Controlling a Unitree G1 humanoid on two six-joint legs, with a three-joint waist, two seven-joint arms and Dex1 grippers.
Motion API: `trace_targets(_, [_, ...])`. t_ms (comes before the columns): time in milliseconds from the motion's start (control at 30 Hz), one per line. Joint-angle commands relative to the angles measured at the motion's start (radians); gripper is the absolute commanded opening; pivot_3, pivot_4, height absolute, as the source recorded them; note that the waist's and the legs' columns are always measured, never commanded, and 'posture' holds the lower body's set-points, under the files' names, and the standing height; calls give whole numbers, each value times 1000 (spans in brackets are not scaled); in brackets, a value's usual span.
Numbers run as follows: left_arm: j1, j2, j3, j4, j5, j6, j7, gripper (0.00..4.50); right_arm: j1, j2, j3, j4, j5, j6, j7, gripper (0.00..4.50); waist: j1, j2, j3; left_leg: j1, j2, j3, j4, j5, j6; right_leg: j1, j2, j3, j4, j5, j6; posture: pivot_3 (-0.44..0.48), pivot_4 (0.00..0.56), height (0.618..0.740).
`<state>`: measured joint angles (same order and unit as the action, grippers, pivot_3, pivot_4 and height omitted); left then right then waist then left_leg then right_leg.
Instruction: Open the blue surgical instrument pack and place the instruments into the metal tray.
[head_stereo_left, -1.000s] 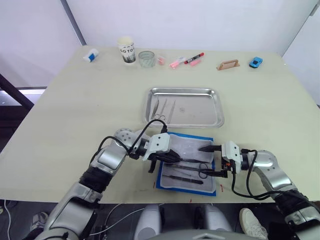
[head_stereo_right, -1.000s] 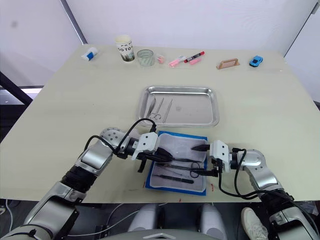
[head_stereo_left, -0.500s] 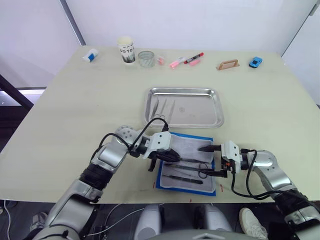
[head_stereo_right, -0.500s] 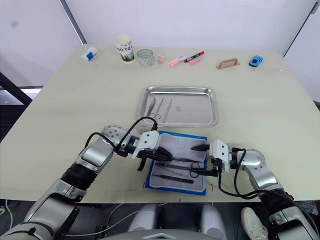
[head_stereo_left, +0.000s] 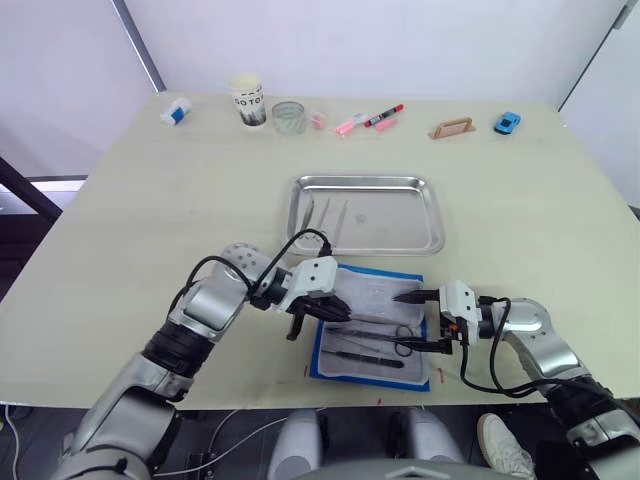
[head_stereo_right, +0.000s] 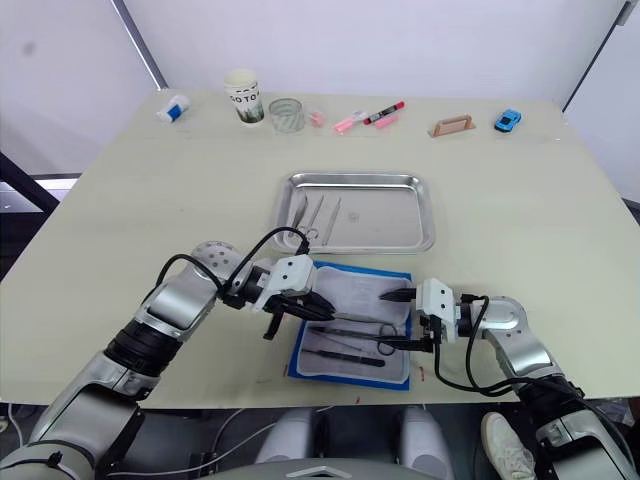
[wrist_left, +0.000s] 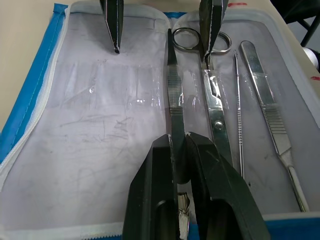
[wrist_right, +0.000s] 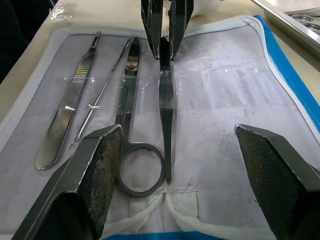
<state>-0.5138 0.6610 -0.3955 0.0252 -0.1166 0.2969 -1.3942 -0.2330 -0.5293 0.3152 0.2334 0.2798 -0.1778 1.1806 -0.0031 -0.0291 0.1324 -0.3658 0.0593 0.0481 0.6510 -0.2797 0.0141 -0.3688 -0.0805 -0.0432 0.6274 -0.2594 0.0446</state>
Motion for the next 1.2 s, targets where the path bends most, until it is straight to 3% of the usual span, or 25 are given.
trace_targets(33, [-23,22,43,-54,-30,11,-9,43,36,-10,55,113,-123,58,-24,3748,-2,0,0,0,0,0,0,0,0,0,0,0,0,0,0,0,150,740])
trace_targets(500, [42,94,109,-69,-84,-24,-18,43,30,-7,57,129,-125,48,-17,3748,-8,1,0,-1,0,0,0,0,0,0,0,1,0,0,0,0,150,740])
trace_targets(967, [243,207,343,-141,-239,-25,-18,43,15,-8,59,153,-125,35,2,3748,-7,5,3,0,4,1,0,0,0,-1,0,0,0,0,0,0,150,740])
trace_targets(1200, [314,193,493,-271,-366,138,127,43,-14,0,68,189,-128,20,22,3748,-8,4,3,1,5,1,0,0,0,0,0,1,0,0,0,0,150,740])
